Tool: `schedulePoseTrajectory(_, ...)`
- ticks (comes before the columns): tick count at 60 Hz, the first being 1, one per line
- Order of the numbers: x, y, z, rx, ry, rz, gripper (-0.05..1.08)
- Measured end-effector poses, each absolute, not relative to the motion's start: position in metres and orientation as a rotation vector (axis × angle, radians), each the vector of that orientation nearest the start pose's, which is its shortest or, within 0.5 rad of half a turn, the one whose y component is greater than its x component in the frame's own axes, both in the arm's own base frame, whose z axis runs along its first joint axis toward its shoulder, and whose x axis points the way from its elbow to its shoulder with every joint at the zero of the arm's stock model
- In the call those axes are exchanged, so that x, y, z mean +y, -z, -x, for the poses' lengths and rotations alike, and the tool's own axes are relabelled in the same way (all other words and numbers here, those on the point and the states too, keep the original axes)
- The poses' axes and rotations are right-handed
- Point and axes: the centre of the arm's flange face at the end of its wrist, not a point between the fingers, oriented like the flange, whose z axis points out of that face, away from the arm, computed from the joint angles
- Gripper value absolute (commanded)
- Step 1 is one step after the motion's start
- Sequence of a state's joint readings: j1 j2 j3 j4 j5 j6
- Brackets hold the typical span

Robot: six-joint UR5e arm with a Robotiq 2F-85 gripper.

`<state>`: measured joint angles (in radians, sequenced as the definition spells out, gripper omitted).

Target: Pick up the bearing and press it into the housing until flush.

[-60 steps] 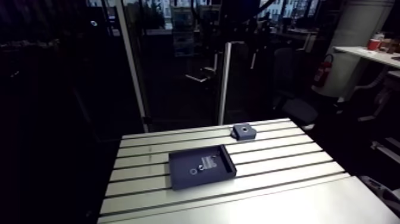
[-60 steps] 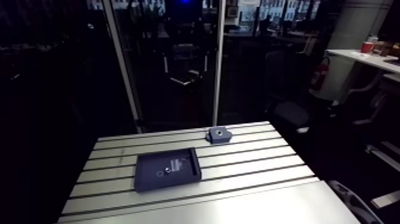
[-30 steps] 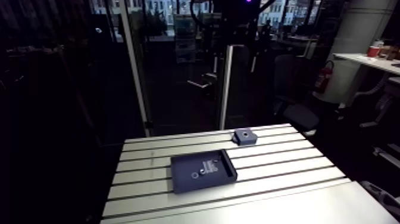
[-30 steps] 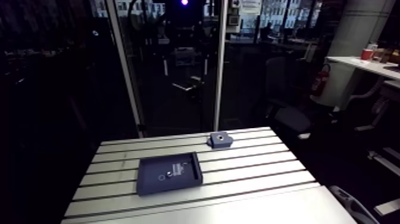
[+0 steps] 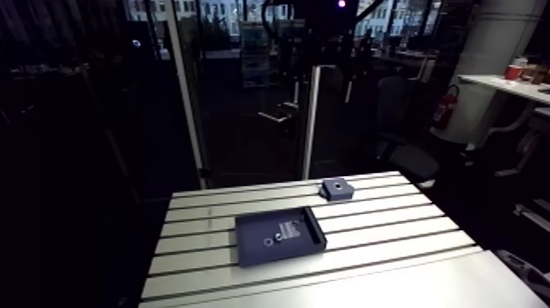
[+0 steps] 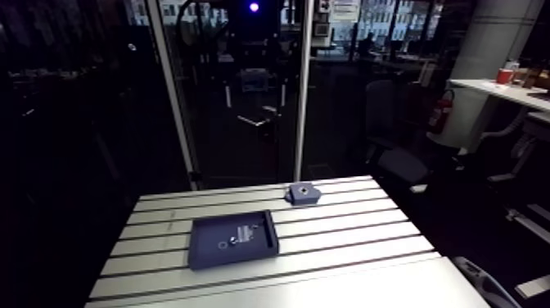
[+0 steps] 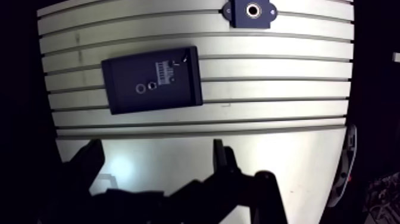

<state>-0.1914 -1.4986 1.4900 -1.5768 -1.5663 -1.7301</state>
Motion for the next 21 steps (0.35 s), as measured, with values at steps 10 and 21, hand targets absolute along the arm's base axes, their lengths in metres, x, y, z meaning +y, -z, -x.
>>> schedulePoseTrajectory(10, -0.0353, -0.4929, 0.5417, 3.172, 0.000, -0.038, 0.01)
schedulePoseTrajectory(21, -0.0390, -0.4936, 0.5434, 3.184, -0.004, -0.026, 0.01)
